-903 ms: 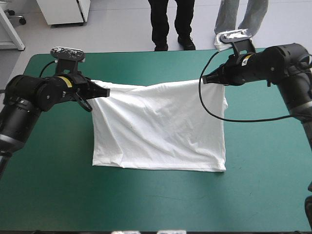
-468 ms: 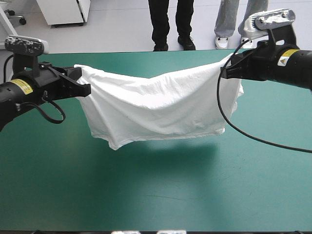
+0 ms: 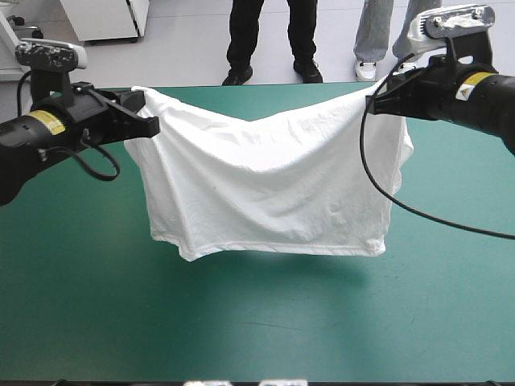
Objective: Fold the cloth
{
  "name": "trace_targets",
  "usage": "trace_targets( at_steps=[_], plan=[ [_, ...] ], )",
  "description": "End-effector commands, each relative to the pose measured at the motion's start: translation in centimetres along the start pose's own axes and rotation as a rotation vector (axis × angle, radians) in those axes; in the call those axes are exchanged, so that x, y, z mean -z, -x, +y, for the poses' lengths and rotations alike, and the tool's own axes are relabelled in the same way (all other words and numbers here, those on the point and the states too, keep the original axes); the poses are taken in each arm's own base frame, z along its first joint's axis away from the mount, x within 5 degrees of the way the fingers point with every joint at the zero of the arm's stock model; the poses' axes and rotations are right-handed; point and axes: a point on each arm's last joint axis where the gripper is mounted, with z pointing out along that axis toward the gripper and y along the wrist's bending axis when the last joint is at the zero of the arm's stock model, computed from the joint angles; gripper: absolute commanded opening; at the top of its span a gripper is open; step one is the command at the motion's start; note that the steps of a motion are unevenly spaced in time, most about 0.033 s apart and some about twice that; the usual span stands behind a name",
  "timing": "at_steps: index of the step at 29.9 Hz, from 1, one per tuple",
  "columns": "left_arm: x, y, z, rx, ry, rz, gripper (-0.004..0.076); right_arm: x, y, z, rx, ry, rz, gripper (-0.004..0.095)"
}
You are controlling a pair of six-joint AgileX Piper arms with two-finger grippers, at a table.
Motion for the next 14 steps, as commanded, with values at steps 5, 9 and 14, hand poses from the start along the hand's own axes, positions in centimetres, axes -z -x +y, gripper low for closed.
trace_targets(
  at_steps=[5, 9, 14],
  plan=[
    [-6.3, 3.5, 0.5, 0.009, 0.002, -0.172, -0.0009, -5.2, 2.2, -2.6, -0.003, -0.100, -0.153, -0.0017],
    [-8.9, 5.3, 0.6, 0.009, -0.006, -0.186, -0.0009, -6.5, 3.8, -4.4, -0.045, -0.099, -0.183, -0.0017],
    [-10.1, 6.2, 0.5, -0.030, -0.010, -0.148, -0.0009, -6.5, 4.6, -5.4, -0.056, -0.025, -0.221, -0.0017]
  ],
)
